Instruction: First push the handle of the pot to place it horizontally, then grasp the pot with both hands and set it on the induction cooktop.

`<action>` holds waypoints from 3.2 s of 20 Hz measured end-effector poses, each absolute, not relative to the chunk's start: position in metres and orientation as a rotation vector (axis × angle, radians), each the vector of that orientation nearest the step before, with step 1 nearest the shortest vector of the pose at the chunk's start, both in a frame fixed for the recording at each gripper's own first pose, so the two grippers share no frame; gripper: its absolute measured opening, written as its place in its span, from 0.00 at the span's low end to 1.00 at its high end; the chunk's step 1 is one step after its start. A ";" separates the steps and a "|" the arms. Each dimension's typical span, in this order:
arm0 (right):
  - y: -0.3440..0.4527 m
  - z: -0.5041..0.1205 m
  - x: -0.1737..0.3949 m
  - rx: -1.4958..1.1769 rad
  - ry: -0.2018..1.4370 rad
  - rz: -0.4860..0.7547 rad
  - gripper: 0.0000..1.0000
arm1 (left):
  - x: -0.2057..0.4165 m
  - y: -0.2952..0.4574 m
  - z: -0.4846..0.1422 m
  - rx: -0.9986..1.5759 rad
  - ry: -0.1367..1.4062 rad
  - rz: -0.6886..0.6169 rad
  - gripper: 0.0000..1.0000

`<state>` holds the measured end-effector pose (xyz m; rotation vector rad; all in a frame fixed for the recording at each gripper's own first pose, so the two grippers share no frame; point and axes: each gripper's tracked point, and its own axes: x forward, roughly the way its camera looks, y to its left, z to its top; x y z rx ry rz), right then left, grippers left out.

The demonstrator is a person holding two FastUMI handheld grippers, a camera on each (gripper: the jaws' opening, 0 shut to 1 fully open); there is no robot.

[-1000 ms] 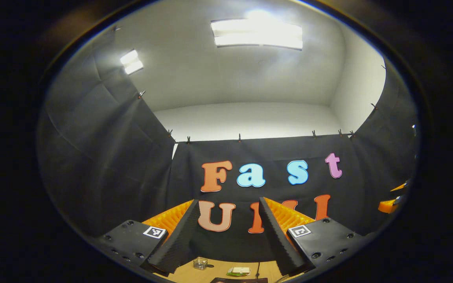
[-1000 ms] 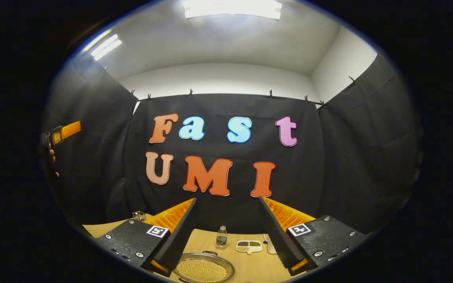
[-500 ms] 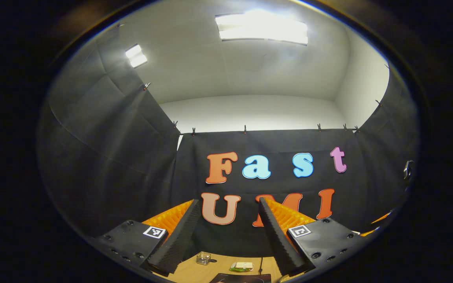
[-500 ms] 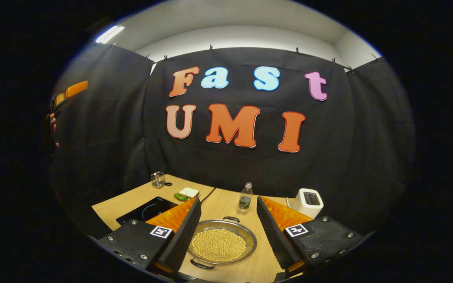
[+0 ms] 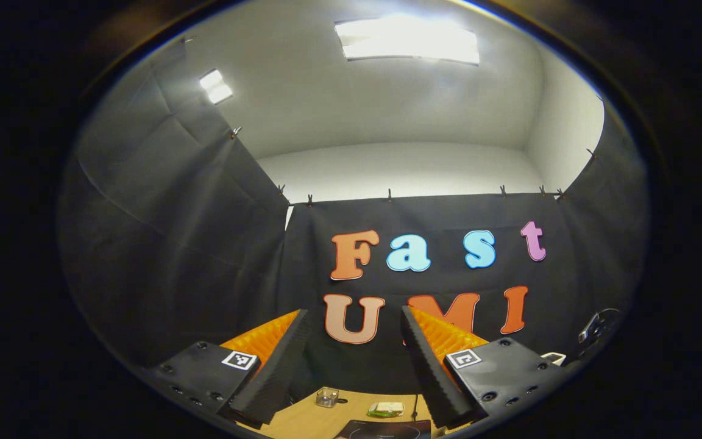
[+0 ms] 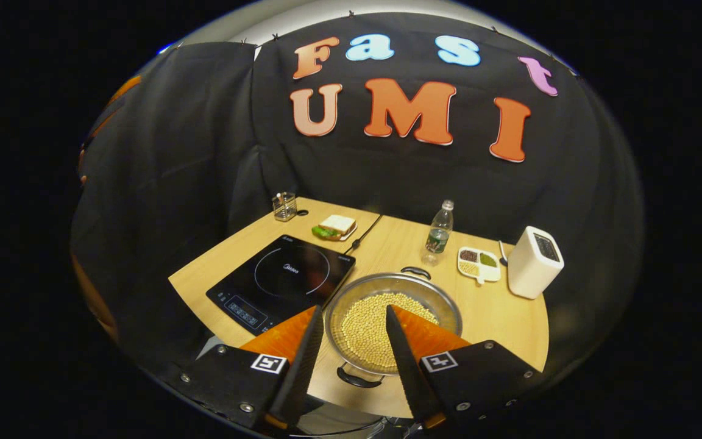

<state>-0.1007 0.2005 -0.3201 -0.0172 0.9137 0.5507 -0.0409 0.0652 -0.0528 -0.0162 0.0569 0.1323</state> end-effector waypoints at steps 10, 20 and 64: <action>0.248 -0.399 -0.151 0.074 1.230 0.641 0.42 | -0.033 0.093 -0.097 -0.019 0.153 0.159 0.96; 0.268 -0.446 -0.184 0.109 1.426 0.669 0.00 | -0.035 0.129 -0.117 -0.003 0.170 0.246 0.97; 0.057 -0.528 -0.126 0.086 1.494 0.221 0.00 | -0.013 0.061 -0.133 -0.041 0.227 0.134 0.97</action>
